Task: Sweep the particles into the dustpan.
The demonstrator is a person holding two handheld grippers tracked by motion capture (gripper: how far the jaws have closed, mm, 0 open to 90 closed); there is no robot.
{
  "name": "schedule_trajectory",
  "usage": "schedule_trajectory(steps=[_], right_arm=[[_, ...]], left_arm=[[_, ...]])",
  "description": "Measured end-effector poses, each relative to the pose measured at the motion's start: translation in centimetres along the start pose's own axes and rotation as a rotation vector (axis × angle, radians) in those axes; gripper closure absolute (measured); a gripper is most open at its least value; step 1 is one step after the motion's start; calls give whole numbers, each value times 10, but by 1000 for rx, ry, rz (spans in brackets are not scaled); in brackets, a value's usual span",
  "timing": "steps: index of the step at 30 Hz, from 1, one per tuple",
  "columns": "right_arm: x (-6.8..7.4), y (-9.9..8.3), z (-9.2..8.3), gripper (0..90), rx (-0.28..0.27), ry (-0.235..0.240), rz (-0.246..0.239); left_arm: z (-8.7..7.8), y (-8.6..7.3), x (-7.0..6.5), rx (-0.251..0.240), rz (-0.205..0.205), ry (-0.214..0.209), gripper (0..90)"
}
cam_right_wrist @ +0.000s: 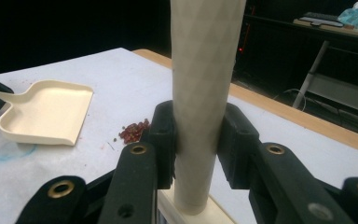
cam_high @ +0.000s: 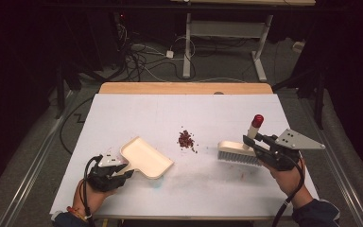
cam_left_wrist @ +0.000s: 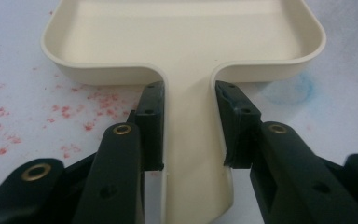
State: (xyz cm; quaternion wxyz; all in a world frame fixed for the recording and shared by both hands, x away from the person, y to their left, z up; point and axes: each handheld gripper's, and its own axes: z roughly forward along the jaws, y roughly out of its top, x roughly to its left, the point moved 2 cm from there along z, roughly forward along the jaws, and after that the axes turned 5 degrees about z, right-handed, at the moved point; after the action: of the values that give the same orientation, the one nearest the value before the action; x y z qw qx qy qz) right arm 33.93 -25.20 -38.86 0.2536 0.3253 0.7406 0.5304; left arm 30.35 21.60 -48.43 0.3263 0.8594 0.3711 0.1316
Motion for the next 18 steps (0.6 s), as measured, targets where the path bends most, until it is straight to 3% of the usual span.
schedule_trajectory(steps=[6,12,18], right_arm=[[-2,7,9,704,-8,-11,-16],[-7,12,17,705,-22,-22,4],[-9,27,35,705,-32,-34,-13]], left_arm=[[3,0,-3,9,11,2,637],[5,3,-5,10,24,-1,637],[8,1,-5,8,21,-8,637]])
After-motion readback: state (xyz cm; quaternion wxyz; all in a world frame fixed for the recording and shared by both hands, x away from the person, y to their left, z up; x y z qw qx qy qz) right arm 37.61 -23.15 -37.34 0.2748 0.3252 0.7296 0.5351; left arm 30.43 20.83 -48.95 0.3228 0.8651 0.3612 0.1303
